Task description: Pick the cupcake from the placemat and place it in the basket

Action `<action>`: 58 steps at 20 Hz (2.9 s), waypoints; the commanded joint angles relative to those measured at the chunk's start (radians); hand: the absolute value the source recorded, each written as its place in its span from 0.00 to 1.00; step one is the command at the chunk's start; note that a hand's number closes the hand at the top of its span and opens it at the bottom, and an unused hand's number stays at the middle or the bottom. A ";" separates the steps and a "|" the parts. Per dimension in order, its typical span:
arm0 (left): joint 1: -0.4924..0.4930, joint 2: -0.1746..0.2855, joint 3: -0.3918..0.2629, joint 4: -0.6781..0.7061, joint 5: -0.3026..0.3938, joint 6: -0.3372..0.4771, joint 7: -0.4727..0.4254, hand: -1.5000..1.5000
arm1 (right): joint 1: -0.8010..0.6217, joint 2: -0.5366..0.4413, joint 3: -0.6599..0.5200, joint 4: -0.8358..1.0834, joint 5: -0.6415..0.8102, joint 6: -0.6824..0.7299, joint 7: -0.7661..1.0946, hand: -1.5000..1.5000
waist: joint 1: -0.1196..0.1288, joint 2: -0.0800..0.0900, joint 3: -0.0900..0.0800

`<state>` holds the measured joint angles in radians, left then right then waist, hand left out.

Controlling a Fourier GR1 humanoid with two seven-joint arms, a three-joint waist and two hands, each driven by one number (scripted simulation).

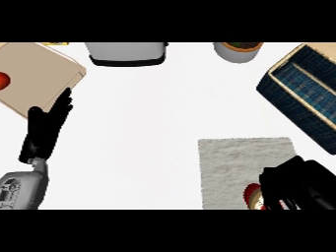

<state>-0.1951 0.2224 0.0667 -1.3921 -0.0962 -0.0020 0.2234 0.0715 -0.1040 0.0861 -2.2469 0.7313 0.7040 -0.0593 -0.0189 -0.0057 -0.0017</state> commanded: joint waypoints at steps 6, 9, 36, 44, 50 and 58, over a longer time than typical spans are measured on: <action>-0.014 0.026 0.017 0.006 0.013 -0.027 0.020 0.50 | -0.247 0.103 -0.250 -0.188 -0.396 0.136 0.406 1.00 | 0.006 0.001 -0.002; 0.027 -0.009 -0.022 -0.051 -0.006 -0.009 0.007 0.50 | -0.391 0.103 -0.296 -0.139 -0.449 0.119 0.556 1.00 | 0.019 -0.004 -0.003; -0.042 -0.013 -0.020 -0.022 -0.025 -0.013 0.056 0.50 | -0.959 -0.795 -0.456 0.844 -0.241 0.077 0.228 1.00 | 0.041 0.014 0.003; -0.009 -0.021 -0.025 -0.035 -0.029 -0.020 0.034 0.50 | -0.981 -0.819 -0.356 1.194 -0.127 -0.098 -0.124 1.00 | 0.050 0.013 0.002; -0.047 -0.018 0.016 0.077 -0.015 -0.028 -0.049 0.50 | -0.949 -0.792 -0.291 1.324 -0.042 -0.203 -0.275 1.00 | 0.034 0.012 0.001; -0.036 -0.029 -0.005 0.011 -0.024 -0.027 -0.004 0.50 | -1.039 -0.770 -0.350 1.646 -0.068 -0.167 -0.285 0.00 | 0.051 0.018 0.002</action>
<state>-0.2264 0.1921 0.0547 -1.4043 -0.1256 -0.0195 0.2470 -0.9126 -0.8631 -0.2441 -0.7466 0.6657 0.5149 -0.3262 0.0250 0.0084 0.0007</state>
